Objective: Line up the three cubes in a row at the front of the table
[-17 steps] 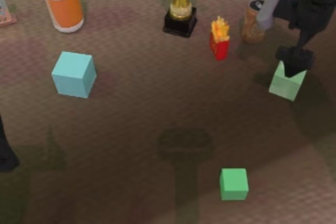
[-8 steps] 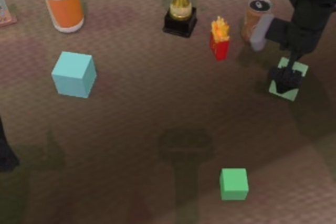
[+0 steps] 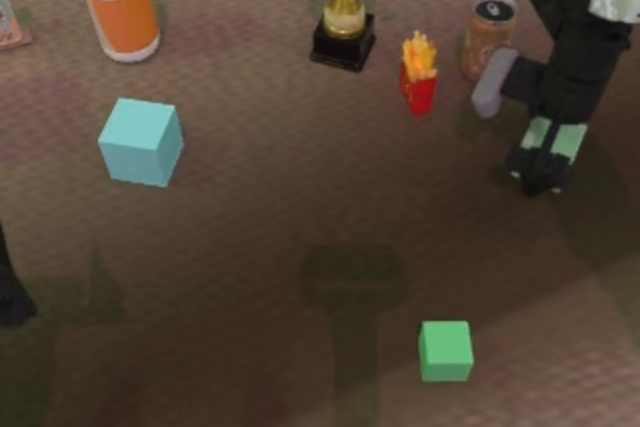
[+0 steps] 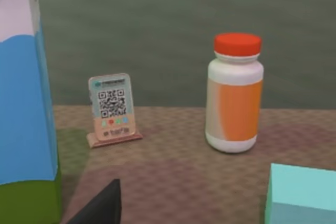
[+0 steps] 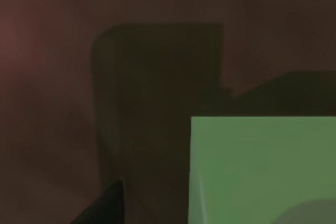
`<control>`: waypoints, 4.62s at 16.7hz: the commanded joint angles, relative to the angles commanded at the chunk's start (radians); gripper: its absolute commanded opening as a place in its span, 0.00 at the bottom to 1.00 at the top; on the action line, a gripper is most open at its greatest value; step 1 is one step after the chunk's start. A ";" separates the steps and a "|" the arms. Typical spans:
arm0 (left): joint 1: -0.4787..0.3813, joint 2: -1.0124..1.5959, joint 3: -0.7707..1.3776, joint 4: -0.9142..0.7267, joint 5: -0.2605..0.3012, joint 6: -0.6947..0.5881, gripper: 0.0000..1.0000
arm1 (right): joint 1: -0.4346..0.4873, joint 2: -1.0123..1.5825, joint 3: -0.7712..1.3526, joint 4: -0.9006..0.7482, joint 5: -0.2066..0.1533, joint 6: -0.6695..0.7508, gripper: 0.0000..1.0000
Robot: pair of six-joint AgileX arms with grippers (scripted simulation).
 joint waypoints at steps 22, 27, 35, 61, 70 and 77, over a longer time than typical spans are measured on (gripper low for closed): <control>0.000 0.000 0.000 0.000 0.000 0.000 1.00 | -0.001 -0.022 0.000 -0.017 -0.005 0.007 0.00; 0.000 0.000 0.000 0.000 0.000 0.000 1.00 | 0.003 -0.050 0.123 -0.176 -0.005 0.007 0.00; 0.000 0.000 0.000 0.000 0.000 0.000 1.00 | 0.005 -0.069 0.187 -0.254 -0.005 0.008 0.00; 0.000 0.000 0.000 0.000 0.000 0.000 1.00 | 0.710 -0.430 -0.423 0.000 -0.013 0.233 0.00; 0.000 0.000 0.000 0.000 0.000 0.000 1.00 | 0.717 -0.388 -0.527 0.144 -0.013 0.232 0.08; 0.000 0.000 0.000 0.000 0.000 0.000 1.00 | 0.717 -0.388 -0.527 0.144 -0.013 0.232 0.60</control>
